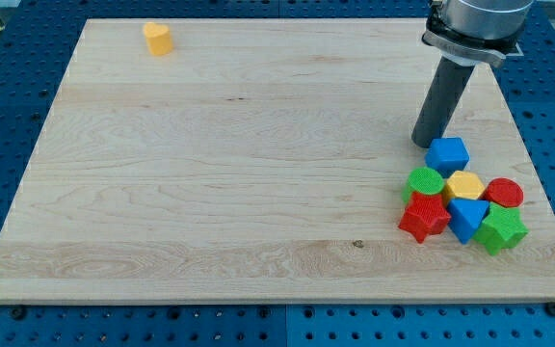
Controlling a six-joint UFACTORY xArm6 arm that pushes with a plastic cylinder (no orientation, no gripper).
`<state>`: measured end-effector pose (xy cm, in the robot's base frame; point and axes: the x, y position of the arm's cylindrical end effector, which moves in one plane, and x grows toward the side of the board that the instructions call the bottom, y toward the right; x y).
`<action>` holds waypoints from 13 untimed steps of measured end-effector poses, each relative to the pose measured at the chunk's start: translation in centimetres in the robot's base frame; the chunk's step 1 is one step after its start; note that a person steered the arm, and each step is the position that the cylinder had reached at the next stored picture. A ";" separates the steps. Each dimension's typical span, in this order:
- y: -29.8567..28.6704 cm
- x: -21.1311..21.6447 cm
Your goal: Move blue cube to the top of hexagon
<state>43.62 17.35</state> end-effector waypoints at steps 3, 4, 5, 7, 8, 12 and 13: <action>0.0 1.3; 0.1 1.4; 1.3 2.2; 1.4 2.3; 1.4 2.4; 2.6 2.2; -0.9 -2.2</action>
<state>41.45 16.48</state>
